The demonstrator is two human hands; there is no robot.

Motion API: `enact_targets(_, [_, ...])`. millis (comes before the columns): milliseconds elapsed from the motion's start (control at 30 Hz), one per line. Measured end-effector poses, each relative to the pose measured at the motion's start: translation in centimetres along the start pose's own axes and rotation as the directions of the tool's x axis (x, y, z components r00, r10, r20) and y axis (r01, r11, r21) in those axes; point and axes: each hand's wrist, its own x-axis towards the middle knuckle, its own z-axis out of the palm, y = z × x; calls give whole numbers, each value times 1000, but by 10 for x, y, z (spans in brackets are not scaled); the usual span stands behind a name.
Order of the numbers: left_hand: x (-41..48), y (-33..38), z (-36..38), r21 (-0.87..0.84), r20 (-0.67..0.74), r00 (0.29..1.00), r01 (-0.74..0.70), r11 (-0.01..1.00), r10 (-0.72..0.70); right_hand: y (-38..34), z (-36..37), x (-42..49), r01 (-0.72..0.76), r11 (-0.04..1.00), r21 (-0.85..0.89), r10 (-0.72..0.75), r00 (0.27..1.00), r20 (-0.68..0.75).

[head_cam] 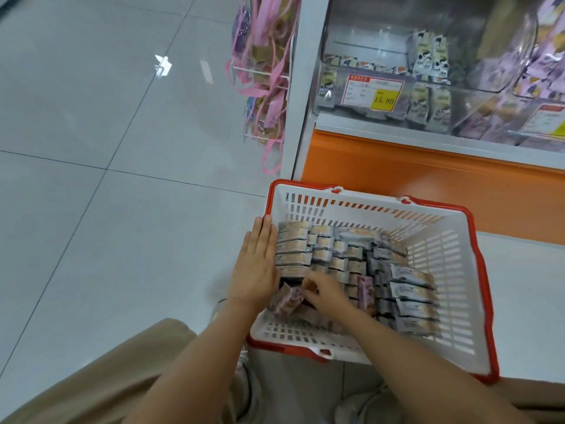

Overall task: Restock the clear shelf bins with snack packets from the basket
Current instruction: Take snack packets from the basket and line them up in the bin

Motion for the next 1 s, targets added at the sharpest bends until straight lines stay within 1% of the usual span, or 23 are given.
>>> enact_targets(100, [2,4,-8,32,44,999,8,999,-9,-3,-31,-7,57,985,163,-51,998,-45])
enact_targets(167, [2,6,-14,62,47,999,3,998,-6,-4,-56,-12,97,971,220,-76,992,-102])
enact_targets(233, [4,10,-21,49,18,1000,-22,999,21,-7,-82,-17,139,950,280,-93,981,-172])
enact_targets(300, [12,19,-30,-38,-58,996,-63,997,61,-10,-109,-21,191,915,356,-113,967,-226])
enact_targets(333, [18,25,-37,-126,-74,995,-82,989,73,-12,-122,-24,219,898,381,-130,960,-247])
enact_targets(367, [24,35,-46,-243,-43,997,-80,967,72,-15,-135,-26,246,881,403,-148,954,-260])
enact_targets(400, [29,45,-56,-380,25,998,-46,924,60,-19,-148,-30,273,863,425,-165,948,-273])
enact_targets(467, [38,66,-74,-631,167,984,61,774,59,-29,-171,-39,307,835,457,-176,935,-308])
enact_targets(500, [42,77,-83,-720,201,977,100,687,68,-35,-182,-44,319,824,468,-173,929,-328])
enact_targets(567, [50,95,-98,-815,189,980,117,568,70,-44,-201,-55,353,809,470,-176,908,-379])
enact_targets(633, [57,111,-112,-860,174,984,133,493,38,-47,-216,-65,389,792,470,-173,882,-438])
enact_targets(700, [66,125,-125,-872,156,988,138,469,0,-46,-228,-76,417,770,483,-164,861,-481])
enact_targets(767, [73,137,-136,-896,147,988,157,416,-56,-40,-235,-87,434,761,483,-166,849,-501])
enact_targets(867, [85,156,-150,-938,159,981,185,293,-110,-31,-240,-102,450,799,398,-205,827,-524])
enact_targets(1000, [93,183,-162,-961,211,971,227,156,-108,-19,-242,-116,410,842,351,-193,835,-515])
